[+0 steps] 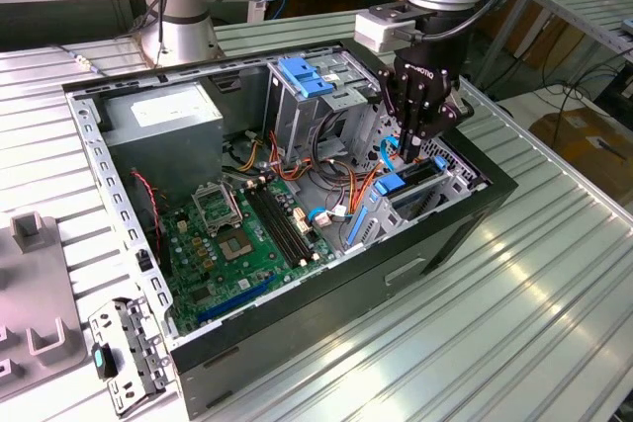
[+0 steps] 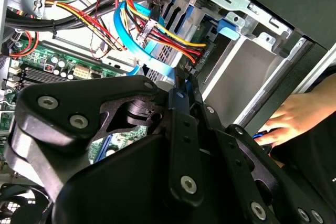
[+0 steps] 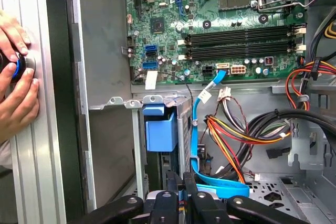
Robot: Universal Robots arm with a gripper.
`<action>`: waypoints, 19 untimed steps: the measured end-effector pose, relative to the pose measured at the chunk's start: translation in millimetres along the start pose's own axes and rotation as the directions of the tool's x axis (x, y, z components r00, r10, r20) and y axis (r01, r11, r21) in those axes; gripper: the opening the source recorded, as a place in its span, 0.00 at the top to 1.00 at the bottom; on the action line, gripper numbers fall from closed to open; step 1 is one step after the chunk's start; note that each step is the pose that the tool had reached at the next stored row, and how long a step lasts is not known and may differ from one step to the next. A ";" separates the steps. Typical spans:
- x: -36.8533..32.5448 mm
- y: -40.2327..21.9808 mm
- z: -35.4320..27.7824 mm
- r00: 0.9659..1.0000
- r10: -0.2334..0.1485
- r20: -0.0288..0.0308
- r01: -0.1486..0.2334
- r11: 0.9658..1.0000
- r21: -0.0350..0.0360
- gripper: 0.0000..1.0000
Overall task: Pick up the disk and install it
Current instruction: 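Insert the second disk wire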
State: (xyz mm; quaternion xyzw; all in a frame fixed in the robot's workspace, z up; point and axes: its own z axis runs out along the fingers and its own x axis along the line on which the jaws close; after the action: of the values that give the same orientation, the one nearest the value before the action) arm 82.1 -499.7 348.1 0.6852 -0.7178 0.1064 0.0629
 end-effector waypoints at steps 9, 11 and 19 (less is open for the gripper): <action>0.0 1.0 -0.1 1.000 0.003 0.000 -0.003 1.000 0.014 0.84; 0.3 3.5 -0.2 1.000 0.008 0.002 -0.009 0.999 0.038 0.84; 0.6 9.3 -0.4 1.000 0.014 0.003 -0.014 0.998 0.062 0.84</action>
State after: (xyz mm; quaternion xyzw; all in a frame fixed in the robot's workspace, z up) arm 72.8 -499.8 348.1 0.6818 -0.7191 0.1281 0.0401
